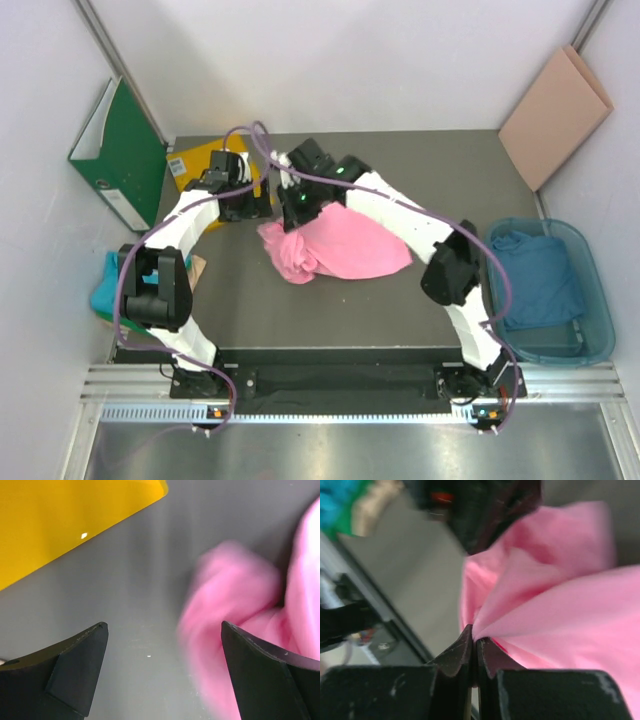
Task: Fold and stack the t-shirts
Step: Move the tshirt to the center of the board, then flatten out the tshirt
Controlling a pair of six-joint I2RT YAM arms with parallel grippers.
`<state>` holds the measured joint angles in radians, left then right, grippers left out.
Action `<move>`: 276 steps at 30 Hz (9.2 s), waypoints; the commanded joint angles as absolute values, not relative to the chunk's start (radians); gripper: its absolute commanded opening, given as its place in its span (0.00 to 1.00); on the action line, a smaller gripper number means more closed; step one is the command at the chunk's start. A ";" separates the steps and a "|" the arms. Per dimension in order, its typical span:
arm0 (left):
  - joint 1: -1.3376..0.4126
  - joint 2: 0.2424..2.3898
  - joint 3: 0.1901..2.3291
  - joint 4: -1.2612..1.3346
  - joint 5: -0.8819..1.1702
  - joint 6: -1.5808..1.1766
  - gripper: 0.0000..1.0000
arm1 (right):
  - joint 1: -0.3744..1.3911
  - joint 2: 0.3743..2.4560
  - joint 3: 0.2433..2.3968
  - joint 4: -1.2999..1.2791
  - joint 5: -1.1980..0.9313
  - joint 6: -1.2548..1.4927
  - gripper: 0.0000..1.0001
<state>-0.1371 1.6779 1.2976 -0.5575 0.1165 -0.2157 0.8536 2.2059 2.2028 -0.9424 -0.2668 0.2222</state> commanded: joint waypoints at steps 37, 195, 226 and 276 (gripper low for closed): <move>-0.307 1.750 1.402 -0.566 0.181 -0.241 0.99 | 0.552 1.722 1.650 -0.860 0.047 0.213 0.95; -0.354 2.085 1.470 -0.683 0.695 -0.262 0.88 | 0.215 1.468 1.531 -0.775 0.936 0.113 1.00; -0.351 1.942 1.643 -0.742 0.499 -0.241 0.00 | 0.305 1.480 1.485 -0.804 0.643 0.173 1.00; -0.130 1.790 1.775 -0.607 0.422 -0.359 0.00 | 0.373 1.960 1.621 -0.887 0.185 0.357 0.90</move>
<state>-0.1318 1.8408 1.7561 -0.6537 0.4034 -0.3645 0.3622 1.9862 1.5932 -0.9058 0.1120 0.3191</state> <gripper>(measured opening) 0.026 0.898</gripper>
